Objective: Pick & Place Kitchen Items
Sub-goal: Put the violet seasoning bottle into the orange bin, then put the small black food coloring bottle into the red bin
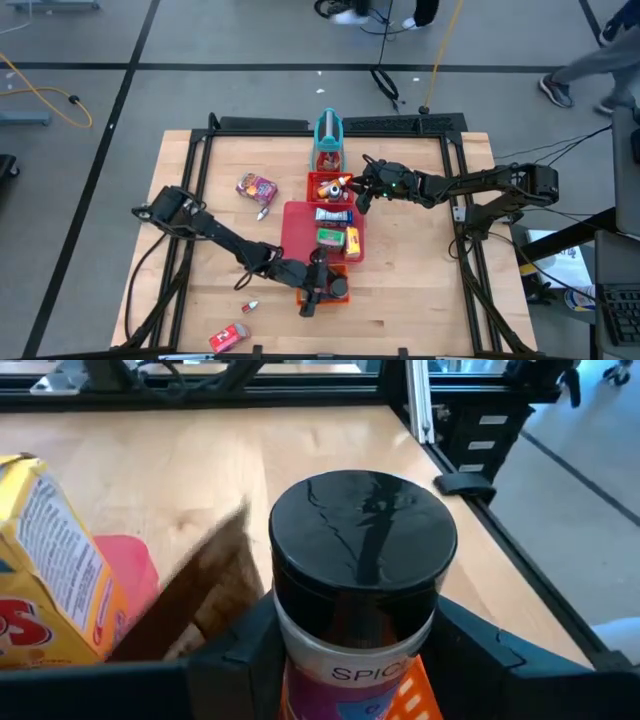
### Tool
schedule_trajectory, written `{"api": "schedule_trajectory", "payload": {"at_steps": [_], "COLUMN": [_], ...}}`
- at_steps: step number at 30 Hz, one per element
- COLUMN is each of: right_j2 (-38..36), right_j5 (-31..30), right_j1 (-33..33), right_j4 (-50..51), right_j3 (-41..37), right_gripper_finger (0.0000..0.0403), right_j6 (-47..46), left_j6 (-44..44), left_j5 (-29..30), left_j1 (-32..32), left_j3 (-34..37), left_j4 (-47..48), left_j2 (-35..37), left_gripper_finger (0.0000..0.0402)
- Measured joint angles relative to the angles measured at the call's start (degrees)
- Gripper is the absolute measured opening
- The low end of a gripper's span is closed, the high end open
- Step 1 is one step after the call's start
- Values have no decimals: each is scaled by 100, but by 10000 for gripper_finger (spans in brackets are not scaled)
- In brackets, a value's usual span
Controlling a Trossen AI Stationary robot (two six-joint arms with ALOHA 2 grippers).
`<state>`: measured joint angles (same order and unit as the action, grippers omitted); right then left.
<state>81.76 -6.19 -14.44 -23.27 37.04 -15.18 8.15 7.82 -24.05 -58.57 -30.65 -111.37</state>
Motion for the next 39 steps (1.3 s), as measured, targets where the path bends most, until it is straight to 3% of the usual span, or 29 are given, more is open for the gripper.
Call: {"api": "schedule_trajectory", "payload": {"at_steps": [6,11,18,21,28,34,39], "right_j2": [0,0,0,0,0,0,0], "right_j5": [-1,-1,1,1,1,19,21], "right_j1": [0,-7,-7,-7,-7,-7,-7], "right_j4": [-117,-837,-1974,-2024,-2026,-2026,-2025], "right_j3": [-88,-595,-1079,-1080,-1080,-1080,-1078], "right_gripper_finger": [105,105,105,105,105,105,105], "right_j6": [4,-100,-218,-163,-151,-181,-189], "left_j6": [38,-50,-207,-206,62,1398,2556], "left_j5": [-115,-226,-185,-17,1203,2209,2600], "left_j1": [-1,-3,9,32,34,35,-9], "left_j3": [0,7,7,6,0,0,0], "left_j4": [0,113,710,1115,2891,5207,6620], "left_j2": [47,251,611,835,1633,2297,2734], "left_gripper_finger": [217,258,292,299,293,277,271]}}
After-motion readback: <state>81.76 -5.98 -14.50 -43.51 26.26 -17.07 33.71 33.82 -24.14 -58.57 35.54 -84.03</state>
